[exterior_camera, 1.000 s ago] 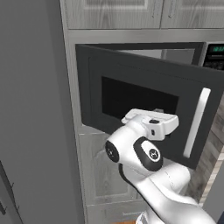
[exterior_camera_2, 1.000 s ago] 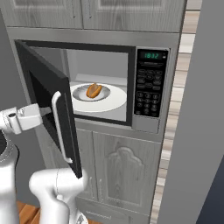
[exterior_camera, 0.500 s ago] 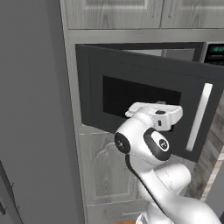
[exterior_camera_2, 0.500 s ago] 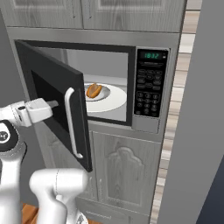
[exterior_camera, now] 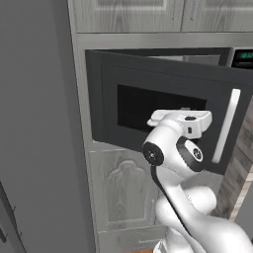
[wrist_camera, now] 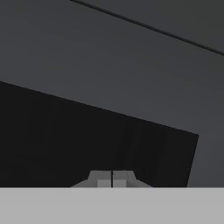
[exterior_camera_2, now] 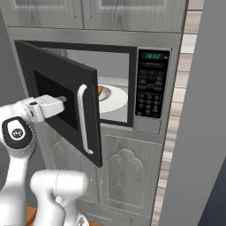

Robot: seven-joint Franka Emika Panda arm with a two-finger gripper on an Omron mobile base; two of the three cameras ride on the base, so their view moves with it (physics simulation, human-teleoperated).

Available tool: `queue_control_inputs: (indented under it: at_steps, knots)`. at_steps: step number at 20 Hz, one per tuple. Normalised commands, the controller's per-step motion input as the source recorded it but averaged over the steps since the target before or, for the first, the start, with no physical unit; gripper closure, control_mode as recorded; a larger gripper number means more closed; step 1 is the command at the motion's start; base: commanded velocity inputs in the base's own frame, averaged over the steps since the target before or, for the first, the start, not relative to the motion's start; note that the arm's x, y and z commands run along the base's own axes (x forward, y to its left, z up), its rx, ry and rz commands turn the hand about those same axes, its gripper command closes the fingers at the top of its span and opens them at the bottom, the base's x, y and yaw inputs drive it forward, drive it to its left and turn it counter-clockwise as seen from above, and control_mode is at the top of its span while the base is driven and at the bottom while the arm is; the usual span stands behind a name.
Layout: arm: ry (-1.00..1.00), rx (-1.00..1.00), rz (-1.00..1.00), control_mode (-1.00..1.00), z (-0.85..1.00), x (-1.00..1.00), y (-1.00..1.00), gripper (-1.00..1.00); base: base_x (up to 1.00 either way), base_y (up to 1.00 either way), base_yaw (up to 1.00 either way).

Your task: Pick the hotdog bun from the counter and place it in the microwave. Then turn on the microwave.

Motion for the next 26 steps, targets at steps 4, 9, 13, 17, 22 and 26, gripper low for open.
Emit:
queue_control_inputs:
  at_steps: [4, 9, 13, 17, 22, 26]
  knots:
    - [0.00, 0.01, 0.10, -1.00, 0.10, 0.17, -0.21, 1.00, 0.00, 0.00, 0.00]
    - [0.00, 0.01, 0.10, -1.00, 0.10, 0.17, -0.19, 1.00, 0.00, 0.00, 0.00]
    - [0.00, 0.03, 0.11, -1.00, 0.12, 0.19, -0.16, 1.00, 0.00, 0.00, 0.00]
    - [0.02, 0.03, 0.11, -1.00, 0.11, 0.21, -0.14, 1.00, 0.00, 0.00, 0.00]
    - [0.05, 0.03, 0.12, -1.00, 0.12, 0.23, -0.13, 1.00, 0.00, 0.00, 0.00]
    - [0.05, 0.04, 0.12, -1.00, 0.13, 0.25, -0.15, 1.00, 0.00, 0.00, 0.00]
